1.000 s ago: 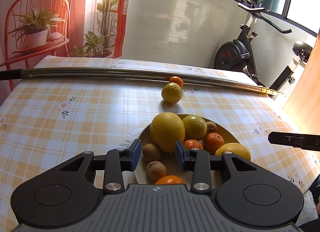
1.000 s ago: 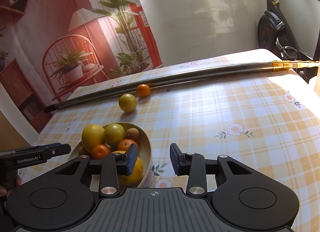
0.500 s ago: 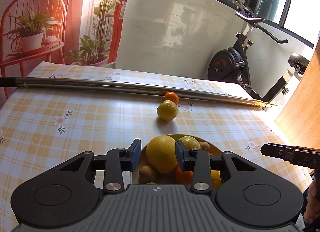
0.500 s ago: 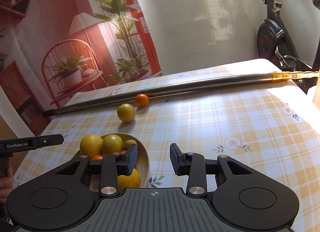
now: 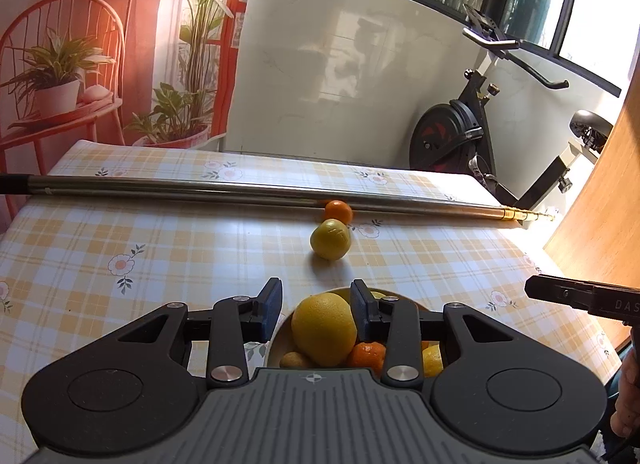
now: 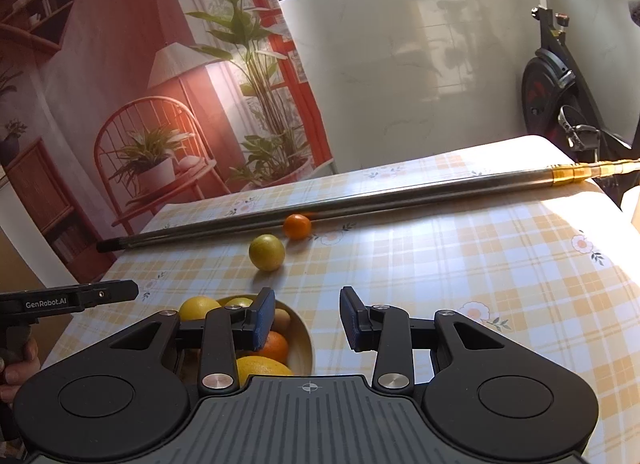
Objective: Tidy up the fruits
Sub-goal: 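Move both open grippers toward the lime and tangerine by the rod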
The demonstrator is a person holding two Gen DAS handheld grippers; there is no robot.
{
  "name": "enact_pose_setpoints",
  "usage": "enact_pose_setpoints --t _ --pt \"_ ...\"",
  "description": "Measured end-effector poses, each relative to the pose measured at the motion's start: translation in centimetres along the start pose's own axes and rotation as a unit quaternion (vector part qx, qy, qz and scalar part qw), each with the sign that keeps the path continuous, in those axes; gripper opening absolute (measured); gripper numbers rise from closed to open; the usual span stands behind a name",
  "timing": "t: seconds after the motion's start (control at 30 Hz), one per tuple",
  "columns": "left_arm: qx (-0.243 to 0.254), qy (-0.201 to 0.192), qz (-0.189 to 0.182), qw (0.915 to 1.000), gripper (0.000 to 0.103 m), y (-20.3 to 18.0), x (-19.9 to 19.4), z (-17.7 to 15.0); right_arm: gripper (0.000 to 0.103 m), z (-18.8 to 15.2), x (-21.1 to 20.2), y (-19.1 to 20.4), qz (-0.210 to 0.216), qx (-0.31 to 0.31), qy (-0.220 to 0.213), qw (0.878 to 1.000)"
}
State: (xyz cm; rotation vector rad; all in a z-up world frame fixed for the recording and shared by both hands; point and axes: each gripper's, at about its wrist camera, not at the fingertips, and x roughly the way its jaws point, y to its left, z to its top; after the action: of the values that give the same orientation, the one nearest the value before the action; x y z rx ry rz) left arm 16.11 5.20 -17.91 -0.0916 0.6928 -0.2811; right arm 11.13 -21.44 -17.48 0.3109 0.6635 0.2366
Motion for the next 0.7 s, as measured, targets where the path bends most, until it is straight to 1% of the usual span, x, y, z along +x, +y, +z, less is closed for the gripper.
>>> enact_pose_setpoints --t 0.1,0.23,0.3,0.37,0.47,0.6,0.7 --pt "0.005 -0.005 -0.002 1.0000 0.039 0.0 0.1 1.1 0.034 1.6 0.1 0.4 0.005 -0.017 -0.014 1.000" --pt "0.014 -0.005 -0.011 0.9998 0.039 -0.5 1.2 2.8 0.034 4.1 0.7 0.7 0.006 -0.035 -0.035 0.999" --pt "0.027 -0.008 -0.012 0.9995 0.039 -1.0 2.1 3.5 0.034 5.1 1.3 0.7 0.012 -0.041 -0.044 0.998" --pt "0.039 -0.009 -0.011 0.9991 0.039 -1.5 3.0 4.0 0.034 6.2 2.3 0.7 0.007 -0.054 -0.047 0.997" --pt "0.044 0.002 -0.015 0.9989 0.039 -1.7 4.5 4.9 0.034 7.2 3.9 0.5 0.003 -0.064 -0.042 0.997" --pt "0.048 0.024 -0.023 0.9983 0.039 -1.8 6.9 6.3 0.034 8.0 6.9 0.1 0.001 -0.062 -0.019 0.998" --pt "0.035 0.046 -0.026 0.9980 0.039 -1.4 9.6 7.9 0.034 8.0 9.1 -0.1 -0.003 -0.058 -0.001 0.998"
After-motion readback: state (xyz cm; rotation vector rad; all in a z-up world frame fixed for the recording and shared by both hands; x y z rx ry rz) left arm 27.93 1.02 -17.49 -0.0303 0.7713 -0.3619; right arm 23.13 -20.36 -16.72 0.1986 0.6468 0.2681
